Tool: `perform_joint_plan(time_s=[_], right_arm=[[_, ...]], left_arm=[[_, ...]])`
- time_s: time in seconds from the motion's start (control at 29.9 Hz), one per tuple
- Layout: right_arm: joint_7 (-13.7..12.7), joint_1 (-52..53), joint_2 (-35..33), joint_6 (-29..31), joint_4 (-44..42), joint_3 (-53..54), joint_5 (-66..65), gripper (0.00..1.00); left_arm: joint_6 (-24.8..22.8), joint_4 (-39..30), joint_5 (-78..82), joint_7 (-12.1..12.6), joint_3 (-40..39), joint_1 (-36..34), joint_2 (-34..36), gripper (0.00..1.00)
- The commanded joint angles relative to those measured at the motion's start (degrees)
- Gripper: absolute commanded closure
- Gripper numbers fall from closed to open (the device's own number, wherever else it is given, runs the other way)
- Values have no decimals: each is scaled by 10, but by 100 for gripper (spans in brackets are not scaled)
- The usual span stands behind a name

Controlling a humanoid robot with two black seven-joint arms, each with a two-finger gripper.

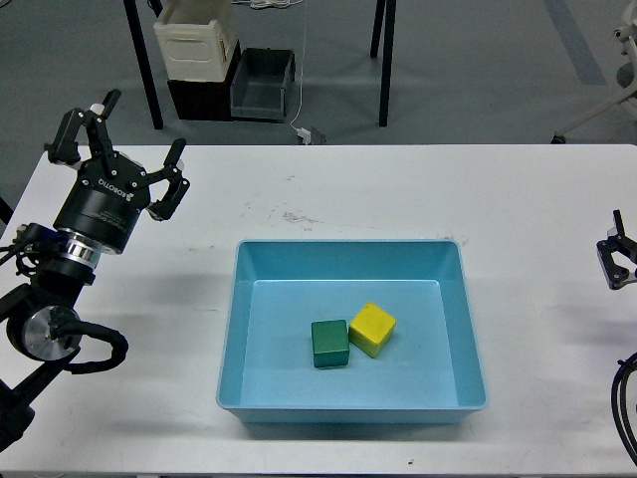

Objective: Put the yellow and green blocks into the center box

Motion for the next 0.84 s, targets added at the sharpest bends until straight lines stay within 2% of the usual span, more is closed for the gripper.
perform_joint_plan(time_s=[0.0, 0.17, 0.27, 0.47, 0.8], right_arm=[[-3, -9, 19, 1, 11, 7, 36, 0], [-3, -20, 70, 0, 18, 22, 36, 0], [-3, -41, 96, -1, 41, 30, 38, 0], [-3, -67, 113, -1, 56, 31, 39, 0], [-3, -72, 113, -1, 54, 24, 38, 0]], left_arm=[[-15, -11, -101, 0, 4, 28, 8, 0], [41, -54, -175, 0, 7, 83, 37, 0], [32, -88, -224, 0, 2, 116, 47, 0], [-4, -102, -259, 0, -15, 153, 45, 0], [-20, -108, -295, 0, -19, 161, 40, 0]])
